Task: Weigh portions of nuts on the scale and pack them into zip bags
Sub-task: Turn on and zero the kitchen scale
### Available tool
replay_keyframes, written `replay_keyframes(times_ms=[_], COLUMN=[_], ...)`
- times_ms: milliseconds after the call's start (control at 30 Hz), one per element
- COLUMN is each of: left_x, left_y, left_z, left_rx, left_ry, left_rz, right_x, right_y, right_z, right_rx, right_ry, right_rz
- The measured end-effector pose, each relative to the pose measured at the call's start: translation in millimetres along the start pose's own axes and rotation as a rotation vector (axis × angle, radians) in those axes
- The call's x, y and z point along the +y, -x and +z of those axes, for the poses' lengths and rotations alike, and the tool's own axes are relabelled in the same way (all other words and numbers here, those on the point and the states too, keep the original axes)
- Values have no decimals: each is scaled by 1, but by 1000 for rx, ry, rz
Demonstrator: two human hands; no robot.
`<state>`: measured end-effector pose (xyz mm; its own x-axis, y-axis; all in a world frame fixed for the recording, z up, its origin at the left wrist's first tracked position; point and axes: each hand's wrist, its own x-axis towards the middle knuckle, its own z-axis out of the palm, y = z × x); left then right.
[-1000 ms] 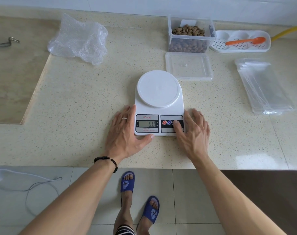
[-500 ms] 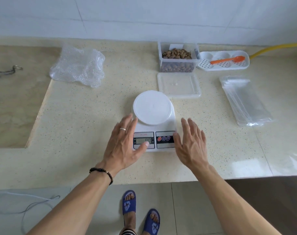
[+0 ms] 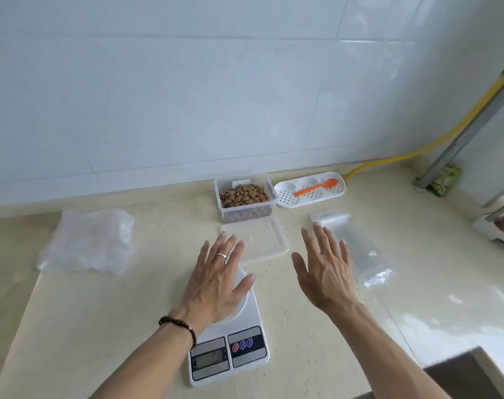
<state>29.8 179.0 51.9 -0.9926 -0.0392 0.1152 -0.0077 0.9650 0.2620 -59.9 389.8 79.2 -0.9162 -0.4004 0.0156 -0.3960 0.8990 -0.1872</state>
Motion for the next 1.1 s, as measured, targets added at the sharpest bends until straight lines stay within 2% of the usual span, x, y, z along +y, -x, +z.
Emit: replay_keyframes(times_ms=[200, 333, 633, 833, 900, 1000, 1100], left_x=[26, 56, 92, 120, 125, 126, 130], left_y=[-75, -137, -273, -292, -287, -284, -286], left_z=[11, 34, 84, 118, 126, 132, 134], left_rx=[-19, -12, -72, -180, -234, -272, -260], left_ry=[-71, -30, -75, -90, -76, -71, -71], left_rz=[21, 35, -117, -19, -13, -32, -52], right_x=[45, 92, 185, 220, 230, 239, 242], right_y=[-59, -112, -231, -240, -237, -236, -237], right_z=[-13, -8, 15, 29, 32, 34, 37], right_rx=[-13, -60, -224, -356, -415, -489, -480], right_ry=[11, -1, 43, 20, -30, -274, -449], right_rz=[1, -34, -140, -159, -134, -34, 33])
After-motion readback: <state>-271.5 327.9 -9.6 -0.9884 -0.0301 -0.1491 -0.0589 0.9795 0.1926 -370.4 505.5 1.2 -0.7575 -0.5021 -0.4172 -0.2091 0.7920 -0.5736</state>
